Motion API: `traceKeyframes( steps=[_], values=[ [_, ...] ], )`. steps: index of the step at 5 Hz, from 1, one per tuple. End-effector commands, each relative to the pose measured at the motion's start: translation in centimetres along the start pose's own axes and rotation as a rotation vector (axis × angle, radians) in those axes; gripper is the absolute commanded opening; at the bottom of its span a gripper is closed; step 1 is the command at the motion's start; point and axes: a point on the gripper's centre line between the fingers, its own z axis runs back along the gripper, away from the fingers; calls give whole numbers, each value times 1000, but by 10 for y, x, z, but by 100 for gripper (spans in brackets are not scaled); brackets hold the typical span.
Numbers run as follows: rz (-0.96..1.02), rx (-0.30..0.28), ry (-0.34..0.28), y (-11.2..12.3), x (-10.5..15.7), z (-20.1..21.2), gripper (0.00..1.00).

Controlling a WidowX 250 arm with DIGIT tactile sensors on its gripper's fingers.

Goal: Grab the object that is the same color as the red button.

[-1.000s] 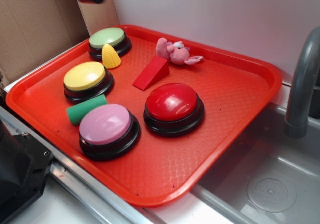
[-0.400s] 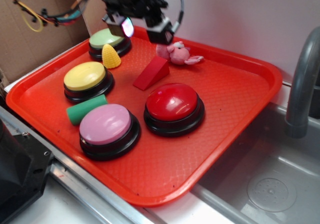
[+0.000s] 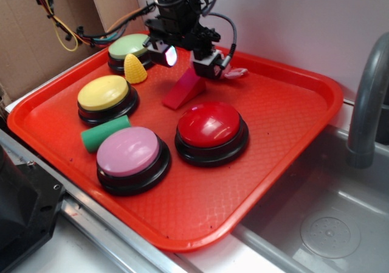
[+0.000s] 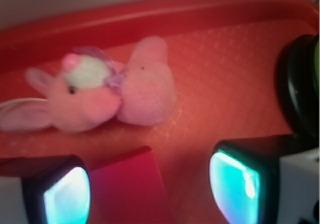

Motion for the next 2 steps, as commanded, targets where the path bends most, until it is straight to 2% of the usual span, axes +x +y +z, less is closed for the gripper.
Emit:
traceKeyframes(
  steps=[1,2],
  values=[
    [-15,-56,32,7,4,-2,100],
    [-17,-64,28,4,-2,-1,100]
  ],
)
